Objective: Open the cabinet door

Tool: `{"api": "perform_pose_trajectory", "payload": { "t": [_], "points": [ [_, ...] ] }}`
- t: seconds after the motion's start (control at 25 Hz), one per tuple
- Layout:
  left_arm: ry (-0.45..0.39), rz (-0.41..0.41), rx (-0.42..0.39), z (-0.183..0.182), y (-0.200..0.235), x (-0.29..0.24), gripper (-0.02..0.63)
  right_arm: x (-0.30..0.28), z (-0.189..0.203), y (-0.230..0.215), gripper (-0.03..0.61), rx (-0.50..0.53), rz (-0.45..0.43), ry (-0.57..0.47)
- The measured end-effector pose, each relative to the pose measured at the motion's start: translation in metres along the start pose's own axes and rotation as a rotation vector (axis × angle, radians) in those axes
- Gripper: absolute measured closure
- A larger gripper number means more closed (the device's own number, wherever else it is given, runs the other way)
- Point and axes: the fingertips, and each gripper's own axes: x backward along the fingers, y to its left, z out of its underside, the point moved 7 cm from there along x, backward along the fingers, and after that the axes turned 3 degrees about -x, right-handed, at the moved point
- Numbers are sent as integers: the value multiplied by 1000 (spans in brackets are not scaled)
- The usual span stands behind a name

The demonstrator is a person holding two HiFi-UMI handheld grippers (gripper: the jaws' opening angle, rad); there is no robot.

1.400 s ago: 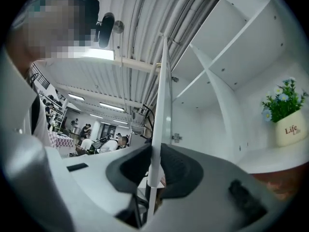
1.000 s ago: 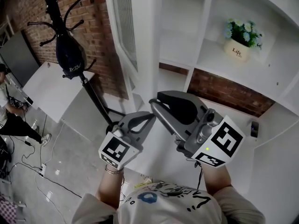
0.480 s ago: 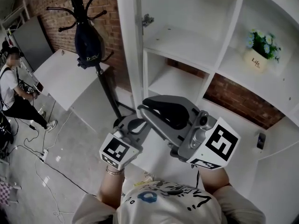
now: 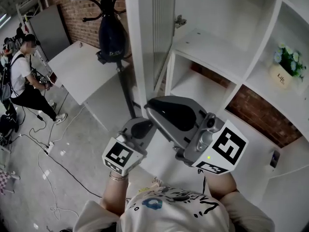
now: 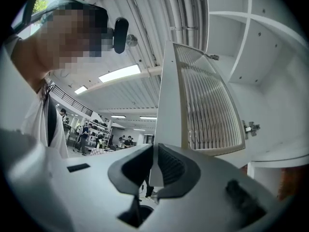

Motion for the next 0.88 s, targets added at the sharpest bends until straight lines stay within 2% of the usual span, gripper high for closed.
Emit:
{"api": "perform_pose_trajectory", "payload": {
  "t": [0.48,0.88],
  "points": [
    [27,-120,24,14,27,35,598,-48,12,-4,537,-60,-67,-11],
    [36,-208,47,23,45,57,598,-80,35,-12,545,-42,-101,62]
  ]
}}
